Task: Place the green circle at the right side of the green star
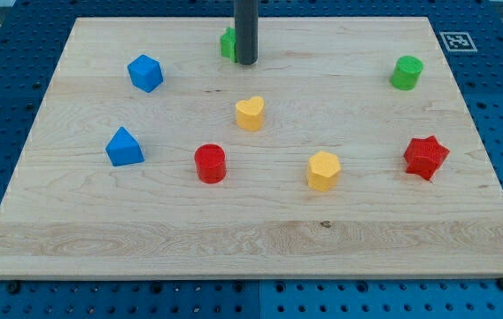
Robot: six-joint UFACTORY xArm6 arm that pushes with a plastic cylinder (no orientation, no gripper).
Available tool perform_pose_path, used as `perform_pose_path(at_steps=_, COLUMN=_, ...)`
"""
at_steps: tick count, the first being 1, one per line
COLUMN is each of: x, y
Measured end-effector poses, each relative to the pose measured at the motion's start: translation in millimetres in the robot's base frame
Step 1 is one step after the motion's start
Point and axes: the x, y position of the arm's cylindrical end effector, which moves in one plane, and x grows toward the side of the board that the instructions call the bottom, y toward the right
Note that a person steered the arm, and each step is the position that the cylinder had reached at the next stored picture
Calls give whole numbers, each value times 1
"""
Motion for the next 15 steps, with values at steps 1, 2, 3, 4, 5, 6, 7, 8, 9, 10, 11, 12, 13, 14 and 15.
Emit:
perform_pose_path(at_steps=1, x=40, y=39)
perform_pose_path(at_steps=2, x=69, y=111)
perform_pose_path(at_steps=3, x=77, y=204)
perform_pose_path(at_steps=4, x=65, y=288)
perform_pose_path(at_steps=5, x=36, y=265)
perform_pose_path(at_steps=6, x=15, y=196)
perform_pose_path(at_steps=7, x=15, y=164)
perform_pose_path(at_steps=8, x=37, y=200)
perform_pose_path(at_steps=9, x=72, y=202)
perform_pose_path(at_steps=10, x=59, y=160)
perform_pose_path(at_steps=11, x=28, y=93)
perform_pose_path(at_steps=12, x=14, y=62)
perform_pose_path(at_steps=13, x=42, y=71)
perform_pose_path(at_steps=14, x=59, y=90)
perform_pose_path(at_steps=15, x=30, y=85)
